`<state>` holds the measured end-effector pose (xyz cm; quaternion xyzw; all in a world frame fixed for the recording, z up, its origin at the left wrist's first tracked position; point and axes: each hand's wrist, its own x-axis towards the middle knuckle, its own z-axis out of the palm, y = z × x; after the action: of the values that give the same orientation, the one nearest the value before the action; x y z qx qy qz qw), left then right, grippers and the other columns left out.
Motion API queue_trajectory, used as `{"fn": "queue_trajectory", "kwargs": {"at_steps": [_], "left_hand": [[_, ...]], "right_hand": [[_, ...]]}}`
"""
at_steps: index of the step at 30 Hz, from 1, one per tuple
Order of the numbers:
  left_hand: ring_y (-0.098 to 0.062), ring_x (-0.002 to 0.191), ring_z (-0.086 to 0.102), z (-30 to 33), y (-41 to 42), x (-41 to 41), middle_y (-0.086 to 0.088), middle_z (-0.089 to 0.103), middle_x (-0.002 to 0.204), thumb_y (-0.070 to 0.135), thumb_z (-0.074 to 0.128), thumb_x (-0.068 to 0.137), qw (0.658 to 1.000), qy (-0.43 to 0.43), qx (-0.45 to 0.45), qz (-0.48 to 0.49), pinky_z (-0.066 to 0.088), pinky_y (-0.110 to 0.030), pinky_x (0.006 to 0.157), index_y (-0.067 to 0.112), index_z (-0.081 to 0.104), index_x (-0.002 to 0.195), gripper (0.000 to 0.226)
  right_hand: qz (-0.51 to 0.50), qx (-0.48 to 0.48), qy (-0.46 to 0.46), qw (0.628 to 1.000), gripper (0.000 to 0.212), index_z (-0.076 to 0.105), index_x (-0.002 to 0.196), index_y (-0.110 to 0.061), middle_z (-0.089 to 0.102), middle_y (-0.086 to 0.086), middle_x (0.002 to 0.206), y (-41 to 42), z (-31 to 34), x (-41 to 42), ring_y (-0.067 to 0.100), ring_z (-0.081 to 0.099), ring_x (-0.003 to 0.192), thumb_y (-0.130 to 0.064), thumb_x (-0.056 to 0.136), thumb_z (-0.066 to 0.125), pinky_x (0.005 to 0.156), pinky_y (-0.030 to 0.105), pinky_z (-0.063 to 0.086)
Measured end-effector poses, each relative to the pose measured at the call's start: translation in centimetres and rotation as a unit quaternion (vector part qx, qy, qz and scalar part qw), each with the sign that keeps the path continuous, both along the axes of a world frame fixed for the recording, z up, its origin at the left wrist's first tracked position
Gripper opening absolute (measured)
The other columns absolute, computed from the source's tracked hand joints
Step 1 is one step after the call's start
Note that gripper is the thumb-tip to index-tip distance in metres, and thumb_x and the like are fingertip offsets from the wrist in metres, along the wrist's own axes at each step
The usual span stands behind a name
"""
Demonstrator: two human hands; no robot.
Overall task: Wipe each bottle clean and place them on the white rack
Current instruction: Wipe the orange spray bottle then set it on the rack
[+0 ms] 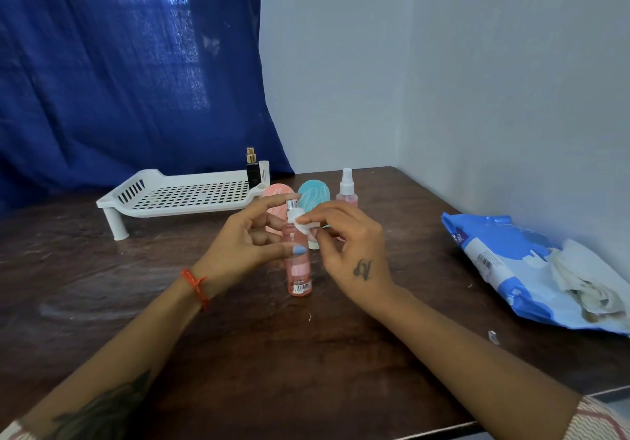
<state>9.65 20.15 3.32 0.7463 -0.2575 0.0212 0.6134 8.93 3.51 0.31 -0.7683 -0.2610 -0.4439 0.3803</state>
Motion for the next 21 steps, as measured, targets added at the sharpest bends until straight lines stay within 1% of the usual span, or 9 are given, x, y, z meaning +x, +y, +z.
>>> {"fn": "queue_trajectory", "kwargs": {"at_steps": [3,5,8,12,14,16,18,21], "left_hand": [[-0.013,0.075,0.070,-0.06,0.12,0.13,-0.003,0.063,0.088,0.005,0.073,0.062,1.000,0.007,-0.005,-0.008,0.057,-0.024,0.061,0.037,0.053,0.113,0.064],[-0.013,0.076,0.070,-0.11,0.11,0.18,-0.004,0.063,0.089,-0.002,0.071,0.066,1.000,0.015,-0.010,-0.014,0.057,-0.023,0.061,0.036,0.053,0.113,0.063],[-0.018,0.081,0.070,-0.21,0.10,0.19,-0.006,0.065,0.094,0.005,0.071,0.062,0.999,0.026,-0.016,-0.031,0.058,-0.027,0.065,0.035,0.053,0.116,0.064],[-0.020,0.090,0.069,-0.31,0.07,0.25,-0.006,0.064,0.104,0.008,0.071,0.062,0.998,0.040,-0.014,-0.044,0.059,-0.032,0.077,0.036,0.051,0.119,0.067],[-0.017,0.089,0.069,-0.32,0.06,0.18,-0.006,0.063,0.104,0.008,0.070,0.062,0.998,0.040,-0.017,-0.045,0.058,-0.032,0.078,0.038,0.051,0.119,0.067],[-0.015,0.088,0.069,-0.22,0.05,0.07,-0.008,0.063,0.105,0.006,0.070,0.065,0.998,0.035,-0.009,-0.044,0.058,-0.027,0.074,0.039,0.050,0.118,0.066],[-0.012,0.086,0.069,-0.10,0.10,0.08,-0.011,0.062,0.105,0.000,0.068,0.071,0.999,0.031,-0.001,-0.040,0.057,-0.022,0.069,0.040,0.049,0.117,0.064],[-0.010,0.082,0.070,0.06,0.18,0.11,-0.012,0.061,0.101,-0.007,0.062,0.078,0.998,0.044,-0.010,-0.037,0.056,-0.021,0.063,0.040,0.048,0.114,0.061]], "right_hand": [[0.015,0.034,0.043,0.998,0.019,0.070,0.097,-0.009,0.068,0.003,0.101,0.11,0.04,-0.05,0.006,0.060,0.098,-0.001,0.081,0.066,0.085,0.017,0.051],[0.019,0.059,0.084,0.995,0.020,0.070,0.099,-0.011,0.068,0.001,0.102,0.17,0.17,-0.24,0.007,0.061,0.096,-0.002,0.081,0.067,0.083,0.016,0.051],[0.035,0.087,0.150,0.984,0.021,0.069,0.102,-0.014,0.065,-0.008,0.100,0.03,0.42,-0.43,0.005,0.062,0.091,-0.005,0.083,0.066,0.077,0.013,0.052],[0.033,0.086,0.215,0.972,0.022,0.068,0.103,-0.019,0.063,-0.014,0.097,-0.12,0.52,-0.23,0.000,0.060,0.087,-0.010,0.084,0.066,0.072,0.005,0.048],[0.022,0.122,0.197,0.973,0.022,0.068,0.103,-0.018,0.066,-0.009,0.099,-0.06,0.63,-0.30,0.002,0.061,0.088,-0.008,0.083,0.066,0.073,0.005,0.047],[0.020,0.145,0.143,0.979,0.022,0.068,0.102,-0.013,0.067,-0.002,0.102,-0.08,0.76,-0.48,0.006,0.062,0.091,-0.005,0.082,0.066,0.077,0.009,0.049],[0.027,0.128,0.113,0.985,0.020,0.068,0.101,-0.010,0.066,0.001,0.104,-0.01,0.80,-0.66,0.008,0.062,0.094,-0.005,0.082,0.066,0.080,0.013,0.051],[0.036,0.081,0.111,0.990,0.018,0.069,0.098,-0.013,0.065,-0.001,0.105,0.01,0.67,-0.63,0.008,0.060,0.096,-0.006,0.082,0.067,0.081,0.016,0.052]]}}
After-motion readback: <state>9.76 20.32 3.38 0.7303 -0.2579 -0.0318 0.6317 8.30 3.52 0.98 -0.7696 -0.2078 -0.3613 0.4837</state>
